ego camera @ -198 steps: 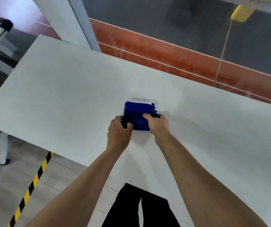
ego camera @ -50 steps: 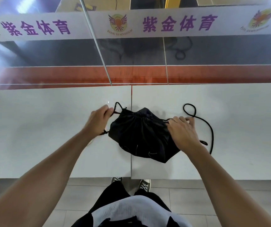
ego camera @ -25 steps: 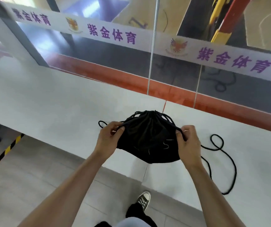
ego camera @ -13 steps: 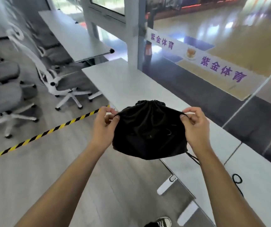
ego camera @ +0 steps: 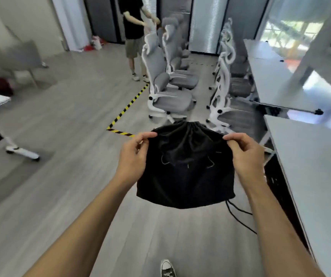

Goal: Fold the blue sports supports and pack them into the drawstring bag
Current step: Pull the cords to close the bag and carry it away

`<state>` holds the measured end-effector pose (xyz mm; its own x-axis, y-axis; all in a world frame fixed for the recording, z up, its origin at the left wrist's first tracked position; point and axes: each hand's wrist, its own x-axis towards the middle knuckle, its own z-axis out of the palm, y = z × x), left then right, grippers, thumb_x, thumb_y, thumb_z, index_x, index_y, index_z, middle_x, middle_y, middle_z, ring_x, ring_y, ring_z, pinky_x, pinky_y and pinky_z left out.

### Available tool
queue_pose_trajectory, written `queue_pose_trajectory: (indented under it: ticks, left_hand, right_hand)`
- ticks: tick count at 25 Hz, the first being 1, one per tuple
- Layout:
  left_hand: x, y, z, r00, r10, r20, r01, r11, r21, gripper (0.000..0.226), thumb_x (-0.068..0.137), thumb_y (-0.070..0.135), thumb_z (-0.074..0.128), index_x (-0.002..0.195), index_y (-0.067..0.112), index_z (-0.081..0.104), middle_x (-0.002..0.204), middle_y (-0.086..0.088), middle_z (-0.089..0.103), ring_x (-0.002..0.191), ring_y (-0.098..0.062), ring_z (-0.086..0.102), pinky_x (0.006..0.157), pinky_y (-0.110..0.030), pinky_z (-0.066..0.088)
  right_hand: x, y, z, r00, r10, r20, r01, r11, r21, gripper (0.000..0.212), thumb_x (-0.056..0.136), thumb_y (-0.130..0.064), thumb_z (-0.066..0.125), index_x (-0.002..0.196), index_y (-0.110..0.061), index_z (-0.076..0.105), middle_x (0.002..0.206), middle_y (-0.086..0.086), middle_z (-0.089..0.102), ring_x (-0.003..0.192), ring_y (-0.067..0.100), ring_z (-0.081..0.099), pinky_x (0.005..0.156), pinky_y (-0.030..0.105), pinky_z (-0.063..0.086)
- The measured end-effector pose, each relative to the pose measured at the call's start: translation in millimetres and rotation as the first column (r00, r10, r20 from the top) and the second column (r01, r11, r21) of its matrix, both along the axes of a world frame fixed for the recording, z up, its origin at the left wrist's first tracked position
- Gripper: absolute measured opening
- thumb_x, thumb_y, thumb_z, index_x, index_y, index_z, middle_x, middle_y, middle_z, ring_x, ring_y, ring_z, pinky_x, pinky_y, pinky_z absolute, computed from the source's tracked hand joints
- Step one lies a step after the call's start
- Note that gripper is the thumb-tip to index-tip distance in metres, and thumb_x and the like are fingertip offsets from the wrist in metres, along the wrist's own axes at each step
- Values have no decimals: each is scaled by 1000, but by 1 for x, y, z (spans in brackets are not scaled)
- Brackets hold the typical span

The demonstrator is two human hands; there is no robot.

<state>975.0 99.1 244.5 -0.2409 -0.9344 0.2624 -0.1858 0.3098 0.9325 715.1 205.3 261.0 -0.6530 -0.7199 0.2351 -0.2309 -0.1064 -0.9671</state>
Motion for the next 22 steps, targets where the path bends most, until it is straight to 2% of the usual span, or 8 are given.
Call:
queue_pose_trajectory:
  ticks: [4, 8, 10, 12, 14, 16, 19, 22]
  left_hand:
    - [93, -42, -2, 962, 271, 17, -272, 960, 66, 39, 102, 6, 48, 118, 34, 71, 119, 9, 72, 103, -14, 69, 98, -44, 54]
    - [189, -57, 2, 832, 553, 44, -554, 830, 64, 44, 100, 2, 51, 116, 39, 68, 107, 11, 73, 91, -20, 68, 92, -42, 55]
    - [238, -59, 1, 763, 645, 45, -646, 758, 92, 45, 100, 1, 50, 117, 40, 67, 107, 10, 73, 90, -17, 67, 90, -38, 56]
    - [286, -60, 0, 695, 719, 27, -717, 689, 106, 49, 100, 1, 50, 116, 43, 67, 99, 7, 72, 83, -10, 66, 82, -33, 56]
    - [335, -65, -1, 637, 771, -4, -765, 633, 118, 50, 100, -2, 49, 119, 41, 66, 89, 8, 68, 74, -2, 63, 75, -23, 51]
    - [393, -72, -3, 595, 804, -11, -797, 591, 123, 47, 100, -3, 48, 126, 32, 65, 88, 3, 67, 74, 1, 64, 75, -20, 51]
    - [486, -82, -8, 573, 819, -7, -811, 569, 139, 48, 102, 3, 46, 129, 40, 62, 112, -10, 71, 102, -11, 68, 97, -41, 56]
    - [583, -94, -9, 532, 847, 5, -833, 522, 182, 50, 102, 6, 46, 128, 45, 61, 119, -3, 71, 112, -23, 67, 103, -47, 52]
  right_hand:
    - [71, -117, -5, 916, 394, 72, -395, 918, 11, 29, 95, 5, 61, 105, -17, 77, 104, -2, 78, 103, 11, 71, 99, 29, 54]
    - [173, -225, -10, 742, 654, 148, -661, 750, -1, 30, 94, 9, 60, 109, -11, 76, 107, 7, 78, 107, 17, 72, 98, 27, 54]
    - [235, -263, -12, 636, 753, 169, -764, 645, 3, 30, 95, 9, 59, 108, -11, 76, 105, 4, 78, 105, 15, 73, 93, 22, 56]
    - [299, -295, -14, 546, 816, 192, -831, 557, -3, 33, 95, 9, 59, 103, -17, 77, 98, -2, 79, 101, 14, 73, 87, 18, 56]
    - [364, -323, -14, 474, 855, 210, -874, 487, -8, 35, 95, 10, 58, 101, -20, 77, 101, 2, 79, 103, 18, 73, 91, 23, 56]
    - [436, -348, -13, 418, 883, 212, -903, 430, -12, 34, 95, 9, 58, 102, -18, 77, 105, 7, 77, 103, 19, 72, 98, 31, 55]
    - [540, -374, -7, 359, 912, 196, -929, 370, -19, 32, 94, 10, 58, 104, -15, 76, 108, 9, 76, 99, 14, 72, 102, 35, 53]
    - [647, -401, -1, 323, 925, 199, -943, 332, -16, 34, 93, 11, 58, 101, -17, 76, 107, 10, 76, 97, 14, 71, 106, 40, 51]
